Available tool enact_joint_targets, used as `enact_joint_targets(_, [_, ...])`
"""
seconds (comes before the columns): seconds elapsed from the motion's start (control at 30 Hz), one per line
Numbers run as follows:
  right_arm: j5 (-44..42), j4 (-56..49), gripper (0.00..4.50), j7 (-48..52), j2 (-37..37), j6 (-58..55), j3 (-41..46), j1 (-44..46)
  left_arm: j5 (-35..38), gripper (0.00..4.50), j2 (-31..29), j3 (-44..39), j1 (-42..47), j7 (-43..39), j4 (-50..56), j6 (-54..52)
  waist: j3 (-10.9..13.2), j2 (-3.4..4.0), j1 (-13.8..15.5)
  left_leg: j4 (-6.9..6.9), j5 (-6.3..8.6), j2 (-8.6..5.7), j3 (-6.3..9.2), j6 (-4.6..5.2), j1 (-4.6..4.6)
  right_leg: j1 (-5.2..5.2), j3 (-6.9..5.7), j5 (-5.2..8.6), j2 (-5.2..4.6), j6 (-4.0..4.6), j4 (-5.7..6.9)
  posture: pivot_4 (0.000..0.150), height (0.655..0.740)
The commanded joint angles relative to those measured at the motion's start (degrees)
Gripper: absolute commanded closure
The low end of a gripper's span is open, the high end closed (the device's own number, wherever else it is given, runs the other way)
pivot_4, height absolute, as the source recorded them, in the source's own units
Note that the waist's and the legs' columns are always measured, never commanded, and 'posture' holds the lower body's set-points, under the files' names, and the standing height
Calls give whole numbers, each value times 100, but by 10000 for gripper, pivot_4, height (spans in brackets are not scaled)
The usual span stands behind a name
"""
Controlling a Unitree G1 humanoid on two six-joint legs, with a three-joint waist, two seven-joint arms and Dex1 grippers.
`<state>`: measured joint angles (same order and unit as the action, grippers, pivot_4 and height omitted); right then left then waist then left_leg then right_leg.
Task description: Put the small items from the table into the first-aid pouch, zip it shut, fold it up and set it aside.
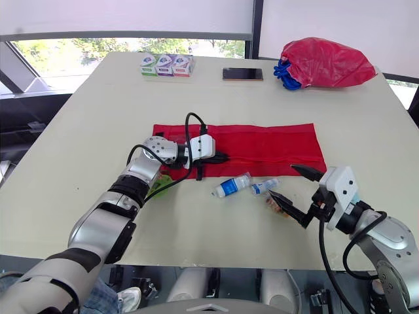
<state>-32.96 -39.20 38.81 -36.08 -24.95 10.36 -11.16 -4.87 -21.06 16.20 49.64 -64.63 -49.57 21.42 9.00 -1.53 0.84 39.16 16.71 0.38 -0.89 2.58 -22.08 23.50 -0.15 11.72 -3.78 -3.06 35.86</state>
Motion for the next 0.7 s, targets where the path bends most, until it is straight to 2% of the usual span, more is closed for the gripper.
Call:
enact_joint_targets(0.03, [-87, -145, 0, 85, -106, -7, 42, 113, 18, 44677, 146, -26, 262, 0, -36, 24, 0, 0, 5, 0, 0, 0, 1, 0, -1, 0, 0, 0, 0, 0, 0, 1500, 7400])
enact_joint_targets(0.17, [-286, -24, 0, 382, -221, 125, 329, 79, -83, 44677, 296, 1, 477, 68, -308, 113, 1, -1, 8, 5, 0, -3, 8, 0, -7, 0, 0, 0, 1, 0, 0, 1500, 7400])
enact_joint_targets(0.33, [-746, 714, 0, 1587, -520, 808, 1483, -29, -271, 44677, 558, 78, 835, 117, -889, 311, 1, -2, 14, 8, 2, -9, 7, 4, -11, -1, 0, 0, 2, -1, -3, 1500, 7400])
enact_joint_targets(0.43, [-1072, 1355, 0, 2716, -902, 1139, 2026, 34, -397, 44677, 675, 94, 1040, 165, -1236, 431, 2, -4, 5, 10, 4, -12, 4, 6, -13, -1, 1, -1, 3, -2, -4, 1500, 7400])
enact_joint_targets(0.7, [-1001, 3132, 0, 4354, -2063, 1421, 2529, 597, -633, 44677, 1038, 85, 1618, 398, -2001, 501, 3, -4, 2, 11, 4, -9, 4, 7, -11, -2, 3, -1, 5, -3, -4, 1500, 7400])
